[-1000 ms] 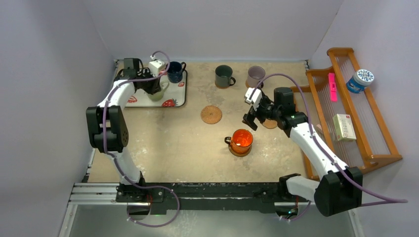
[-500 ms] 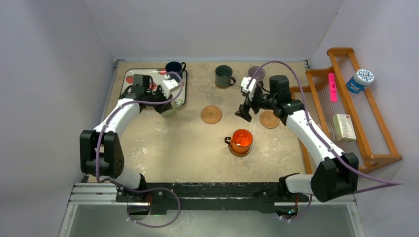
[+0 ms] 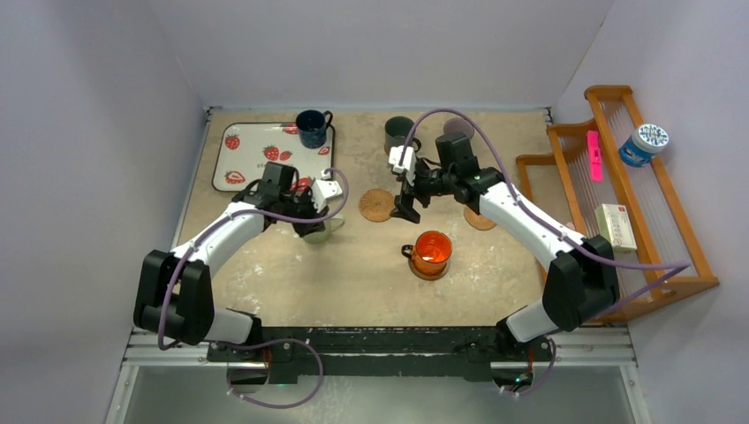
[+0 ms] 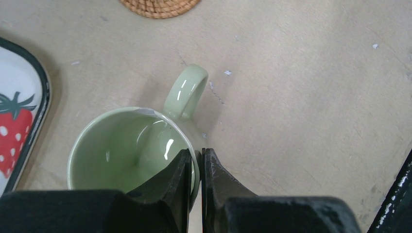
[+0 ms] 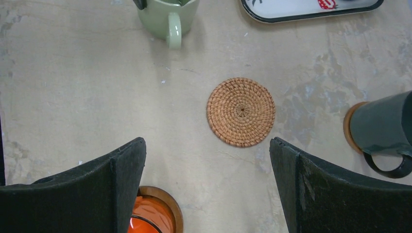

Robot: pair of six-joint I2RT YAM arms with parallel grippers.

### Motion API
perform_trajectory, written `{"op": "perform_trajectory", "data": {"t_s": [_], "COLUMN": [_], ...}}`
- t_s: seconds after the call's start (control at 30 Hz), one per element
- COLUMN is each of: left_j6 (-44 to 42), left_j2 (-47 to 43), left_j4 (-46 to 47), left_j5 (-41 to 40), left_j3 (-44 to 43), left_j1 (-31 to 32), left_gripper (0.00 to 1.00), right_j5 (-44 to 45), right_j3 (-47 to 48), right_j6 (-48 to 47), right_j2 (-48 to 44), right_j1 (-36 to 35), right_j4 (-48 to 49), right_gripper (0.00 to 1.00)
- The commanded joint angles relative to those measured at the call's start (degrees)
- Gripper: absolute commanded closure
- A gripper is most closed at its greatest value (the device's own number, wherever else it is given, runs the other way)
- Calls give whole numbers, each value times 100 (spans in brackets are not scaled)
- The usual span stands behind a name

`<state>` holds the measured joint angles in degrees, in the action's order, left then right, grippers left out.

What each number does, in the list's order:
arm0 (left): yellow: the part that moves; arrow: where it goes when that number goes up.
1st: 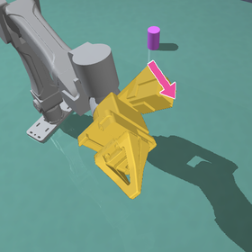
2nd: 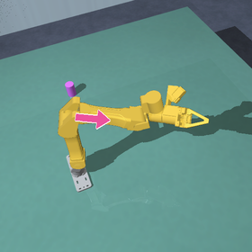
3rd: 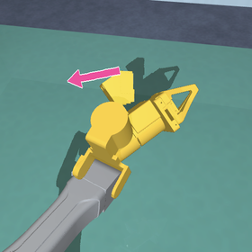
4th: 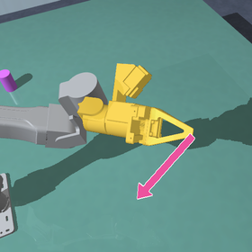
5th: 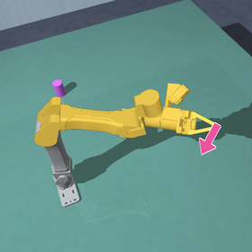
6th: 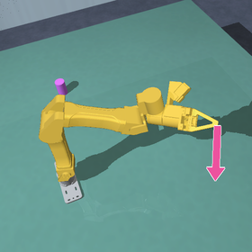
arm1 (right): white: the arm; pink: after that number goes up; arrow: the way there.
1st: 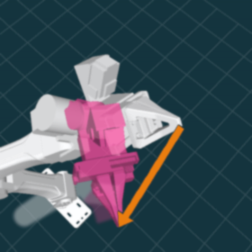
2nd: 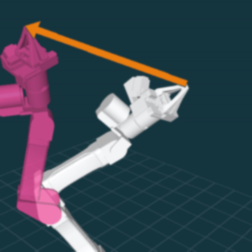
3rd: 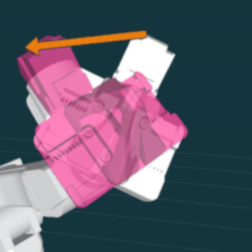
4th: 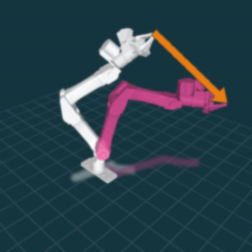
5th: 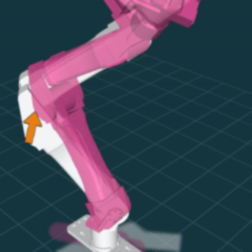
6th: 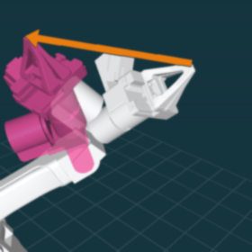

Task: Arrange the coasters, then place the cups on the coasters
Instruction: Place the cup at the center of the board.

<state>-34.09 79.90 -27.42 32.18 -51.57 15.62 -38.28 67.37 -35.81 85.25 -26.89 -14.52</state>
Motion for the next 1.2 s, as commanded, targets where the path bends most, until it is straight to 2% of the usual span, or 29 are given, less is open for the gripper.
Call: {"op": "perform_trajectory", "data": {"t_s": [0.0,0.1,0.3,0.37,0.4,0.63,0.77,1.17], "left_j6": [-17,13,51,21,3,160,489,1292], "left_j2": [-205,-172,-282,-396,-461,-1165,-1553,-1306], "left_j4": [482,473,582,616,604,674,1001,2092], "left_j5": [-2,-1,-90,-85,-91,-369,-620,-804], "left_j3": [25,52,251,327,339,323,392,855], "left_j1": [179,213,214,214,215,169,-125,-2288], "left_gripper": [94,79,17,4,1,0,0,0], "right_j5": [32,23,56,58,59,328,410,1015], "right_j3": [-16,-72,-113,-83,-58,418,1019,2923], "right_j6": [57,52,31,18,9,-221,-401,-818], "right_j2": [-21,16,16,38,70,542,1021,2763], "right_j1": [-156,-193,-202,-211,-217,-474,-629,-1069], "right_j4": [199,260,268,239,194,-348,-827,-1941], "right_gripper": [1,1,1,1,1,1,1,1]}}
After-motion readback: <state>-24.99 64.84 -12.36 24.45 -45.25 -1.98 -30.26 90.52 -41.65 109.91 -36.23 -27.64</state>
